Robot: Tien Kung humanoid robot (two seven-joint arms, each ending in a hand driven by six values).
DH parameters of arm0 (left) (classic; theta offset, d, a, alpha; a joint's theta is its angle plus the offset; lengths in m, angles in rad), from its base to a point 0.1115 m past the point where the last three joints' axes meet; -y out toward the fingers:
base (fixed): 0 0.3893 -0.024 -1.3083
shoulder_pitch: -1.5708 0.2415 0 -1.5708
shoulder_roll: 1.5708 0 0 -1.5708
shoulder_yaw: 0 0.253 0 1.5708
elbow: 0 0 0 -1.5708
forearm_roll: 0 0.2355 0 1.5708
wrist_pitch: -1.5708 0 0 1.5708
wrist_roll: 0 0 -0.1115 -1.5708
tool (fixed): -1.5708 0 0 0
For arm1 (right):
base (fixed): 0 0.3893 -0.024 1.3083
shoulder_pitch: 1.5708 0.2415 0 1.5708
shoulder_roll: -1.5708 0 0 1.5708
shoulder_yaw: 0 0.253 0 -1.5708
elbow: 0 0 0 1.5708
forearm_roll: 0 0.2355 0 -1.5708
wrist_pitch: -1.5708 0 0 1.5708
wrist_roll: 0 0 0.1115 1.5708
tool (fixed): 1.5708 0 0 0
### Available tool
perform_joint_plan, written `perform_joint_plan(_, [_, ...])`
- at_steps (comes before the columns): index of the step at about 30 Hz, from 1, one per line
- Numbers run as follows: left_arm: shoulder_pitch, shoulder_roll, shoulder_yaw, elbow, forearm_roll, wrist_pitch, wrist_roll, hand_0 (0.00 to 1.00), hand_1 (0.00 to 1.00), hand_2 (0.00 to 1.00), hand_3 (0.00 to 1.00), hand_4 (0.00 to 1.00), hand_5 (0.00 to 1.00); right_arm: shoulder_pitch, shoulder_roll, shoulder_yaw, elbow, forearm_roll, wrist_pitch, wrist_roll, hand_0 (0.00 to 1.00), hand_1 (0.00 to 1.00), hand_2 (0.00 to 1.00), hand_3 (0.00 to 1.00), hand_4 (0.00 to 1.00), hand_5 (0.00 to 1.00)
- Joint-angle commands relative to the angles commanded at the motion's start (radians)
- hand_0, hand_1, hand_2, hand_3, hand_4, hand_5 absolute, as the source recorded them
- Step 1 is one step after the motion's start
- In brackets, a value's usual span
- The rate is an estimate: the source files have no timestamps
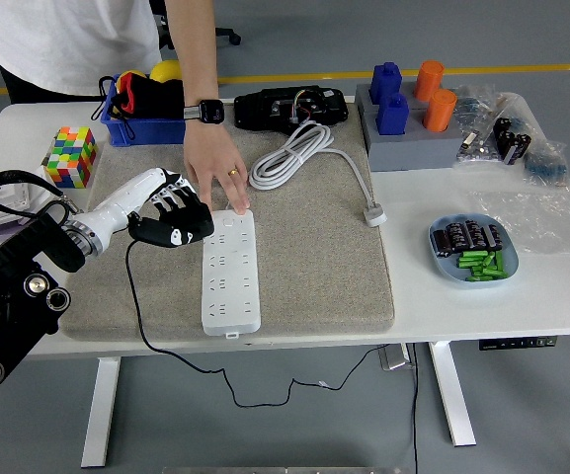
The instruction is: Pull the plug out,throw it away,press the button
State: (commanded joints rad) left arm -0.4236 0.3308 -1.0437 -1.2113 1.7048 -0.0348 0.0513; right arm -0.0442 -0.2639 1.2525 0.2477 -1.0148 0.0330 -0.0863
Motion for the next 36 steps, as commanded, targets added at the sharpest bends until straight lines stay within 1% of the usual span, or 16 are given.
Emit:
perform_joint_plan(3, [-0.013, -0.009, -0.001, 0.065, 0.019, 0.019, -0.01, 0.358, 0.278, 0.292, 0.514, 0.724, 0.002, 0.001, 0.0, 0.0, 0.002, 0.0, 0.0, 0.0, 0.728, 0.679, 0.659, 0.641, 0.741, 0.582])
perform_joint_plan(4, [-0.017, -0.012, -0.001, 0.091, 0.022, 0.023, -0.012, 0.384, 0.292, 0.295, 0.513, 0.726, 0.002, 0.001, 0.0, 0.0, 0.002, 0.001, 0.0, 0.0, 0.728, 0.678, 0.659, 0.641, 0.741, 0.582])
perform_joint_plan(9, [-0.022, -0.019, -0.002, 0.167, 0.032, 0.031, -0.022, 0.384, 0.292, 0.295, 0.513, 0.726, 0.002, -0.002, 0.0, -0.003, -0.001, 0.002, 0.0, 0.0, 0.728, 0.678, 0.659, 0.641, 0.741, 0.582])
perform_joint_plan(10, [-0.022, -0.02, -0.002, 0.175, 0.032, 0.032, -0.024, 0.444, 0.418, 0.385, 0.569, 0.73, 0.002, -0.002, 0.0, -0.003, -0.001, 0.002, 0.0, 0.0, 0.728, 0.679, 0.659, 0.641, 0.741, 0.582])
perform_joint_plan(14, [-0.025, -0.022, -0.006, 0.207, 0.036, 0.027, -0.026, 0.444, 0.418, 0.385, 0.569, 0.73, 0.002, -0.001, 0.0, -0.003, 0.0, 0.003, 0.0, 0.0, 0.728, 0.679, 0.659, 0.641, 0.741, 0.582])
perform_joint_plan(15, [-0.024, -0.022, -0.008, 0.209, 0.032, 0.018, -0.023, 0.444, 0.418, 0.385, 0.569, 0.73, 0.002, -0.001, 0.0, -0.002, 0.0, 0.002, 0.001, 0.0, 0.728, 0.679, 0.659, 0.641, 0.741, 0.582])
perform_joint_plan(16, [-0.023, -0.021, -0.009, 0.211, 0.023, 0.01, -0.021, 0.672, 0.709, 0.637, 0.759, 0.863, 0.002, 0.0, 0.0, -0.001, 0.001, 0.002, 0.001, 0.0, 0.728, 0.678, 0.659, 0.642, 0.741, 0.582])
perform_joint_plan(18, [-0.023, -0.02, -0.011, 0.215, 0.014, 0.003, -0.019, 0.672, 0.709, 0.637, 0.759, 0.863, 0.002, 0.0, 0.0, 0.0, 0.0, 0.002, 0.0, 0.0, 0.728, 0.678, 0.659, 0.642, 0.741, 0.582])
perform_joint_plan(21, [-0.022, -0.022, -0.015, 0.218, 0.031, -0.009, -0.003, 0.672, 0.709, 0.637, 0.759, 0.863, 0.002, 0.0, 0.001, 0.0, 0.0, 0.002, 0.001, 0.0, 0.728, 0.678, 0.659, 0.642, 0.741, 0.582])
perform_joint_plan(22, [-0.022, -0.022, -0.015, 0.217, 0.031, -0.009, -0.003, 0.872, 0.922, 0.874, 0.898, 0.926, 0.002, 0.0, 0.001, -0.001, 0.0, 0.002, 0.001, -0.001, 0.728, 0.678, 0.659, 0.641, 0.741, 0.582])
perform_joint_plan(26, [-0.02, -0.021, -0.019, 0.213, 0.032, -0.006, -0.005, 0.872, 0.922, 0.874, 0.898, 0.926, 0.002, 0.0, 0.001, -0.001, 0.0, 0.002, 0.002, -0.001, 0.728, 0.678, 0.659, 0.641, 0.741, 0.582])
perform_joint_plan(27, [-0.019, -0.02, -0.023, 0.207, 0.033, -0.007, -0.004, 0.885, 0.931, 0.893, 0.909, 0.954, 0.002, 0.0, 0.001, -0.001, 0.001, 0.002, 0.002, 0.0, 0.728, 0.678, 0.659, 0.641, 0.741, 0.582])
perform_joint_plan(30, [-0.018, -0.019, -0.024, 0.197, 0.034, -0.009, -0.002, 0.885, 0.931, 0.893, 0.909, 0.954, 0.002, -0.001, 0.001, -0.001, 0.0, 0.002, 0.002, -0.001, 0.728, 0.678, 0.659, 0.641, 0.741, 0.582])
perform_joint_plan(33, [-0.017, -0.017, -0.025, 0.168, 0.037, -0.011, 0.003, 0.885, 0.931, 0.893, 0.909, 0.954, 0.002, -0.002, 0.001, -0.001, 0.0, 0.002, 0.001, 0.0, 0.728, 0.678, 0.659, 0.641, 0.741, 0.582])
perform_joint_plan(34, [-0.016, -0.016, -0.023, 0.151, 0.037, -0.012, 0.004, 0.865, 0.891, 0.857, 0.903, 0.953, 0.002, -0.002, 0.001, -0.001, 0.0, 0.002, 0.001, -0.001, 0.728, 0.678, 0.659, 0.641, 0.741, 0.582])
perform_joint_plan(36, [-0.016, -0.014, -0.018, 0.12, 0.032, -0.013, 0.005, 0.865, 0.891, 0.857, 0.903, 0.953, 0.002, -0.003, 0.001, -0.002, 0.0, 0.002, 0.001, 0.0, 0.728, 0.678, 0.659, 0.641, 0.741, 0.582])
